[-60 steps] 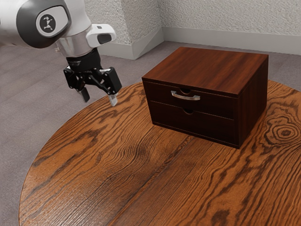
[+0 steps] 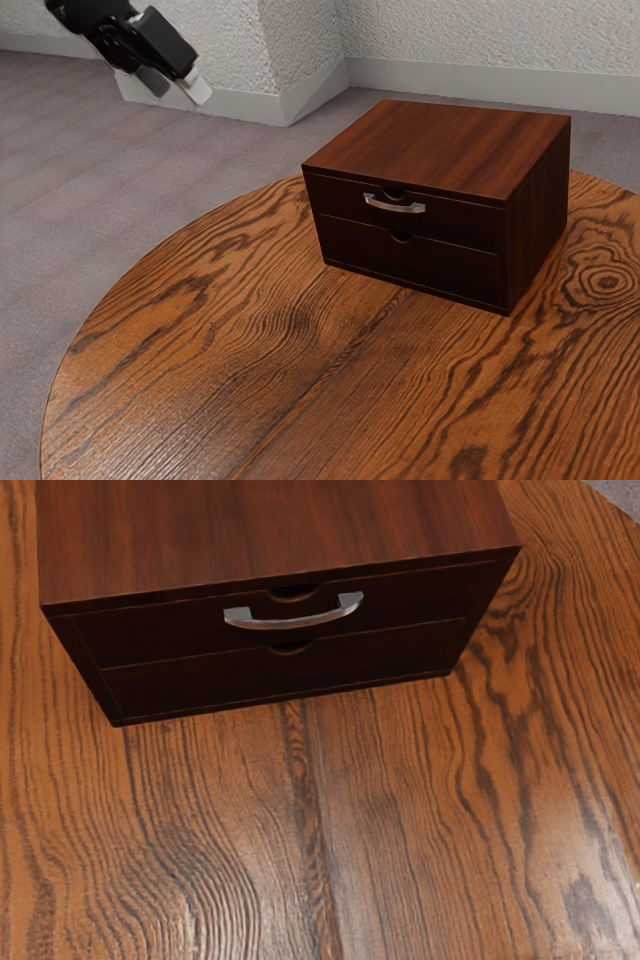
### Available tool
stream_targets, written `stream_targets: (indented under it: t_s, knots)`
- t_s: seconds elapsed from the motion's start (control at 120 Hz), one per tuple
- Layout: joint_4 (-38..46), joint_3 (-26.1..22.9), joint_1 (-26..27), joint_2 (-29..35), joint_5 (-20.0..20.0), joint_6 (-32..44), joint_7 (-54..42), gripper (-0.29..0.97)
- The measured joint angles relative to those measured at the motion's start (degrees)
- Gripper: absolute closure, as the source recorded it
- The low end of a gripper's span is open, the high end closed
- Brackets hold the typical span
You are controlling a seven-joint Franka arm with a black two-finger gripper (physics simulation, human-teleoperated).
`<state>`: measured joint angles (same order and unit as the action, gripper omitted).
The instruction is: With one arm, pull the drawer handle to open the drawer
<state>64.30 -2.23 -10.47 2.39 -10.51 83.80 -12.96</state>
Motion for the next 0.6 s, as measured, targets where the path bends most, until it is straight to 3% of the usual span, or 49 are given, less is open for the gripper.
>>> stream_targets:
  t_s: [0.242, 0.458, 0.6]
  knots:
    - [0.29, -0.51, 0.79, 2.92, -2.67, 0.27, -25.09, 0.00]
    - [3.58, -4.76, -0.66, 1.16, 4.38, -0.87, -37.77, 0.00]
    - [10.23, -7.62, 2.40, 0.45, 7.95, 5.67, -45.13, 0.00]
